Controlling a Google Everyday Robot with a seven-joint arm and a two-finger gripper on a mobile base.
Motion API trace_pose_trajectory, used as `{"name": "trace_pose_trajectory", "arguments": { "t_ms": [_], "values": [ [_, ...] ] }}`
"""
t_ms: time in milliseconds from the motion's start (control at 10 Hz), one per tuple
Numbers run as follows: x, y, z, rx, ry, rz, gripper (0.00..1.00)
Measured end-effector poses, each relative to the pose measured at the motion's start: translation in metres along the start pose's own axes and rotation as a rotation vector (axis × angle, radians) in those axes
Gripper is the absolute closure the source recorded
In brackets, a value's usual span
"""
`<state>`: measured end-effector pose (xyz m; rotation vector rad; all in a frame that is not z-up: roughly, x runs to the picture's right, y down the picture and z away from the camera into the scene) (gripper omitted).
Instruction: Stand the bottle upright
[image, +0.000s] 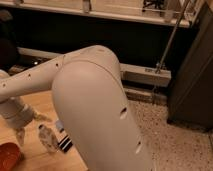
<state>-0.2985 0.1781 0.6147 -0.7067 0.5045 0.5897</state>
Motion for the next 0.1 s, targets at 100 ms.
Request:
{"name": "trace_pose_trajectory", "arguments": {
  "t_ms": [100],
  "values": [
    [0.0000,-0.0002,0.0000,0.000,0.000,0.000,0.20]
  ]
}}
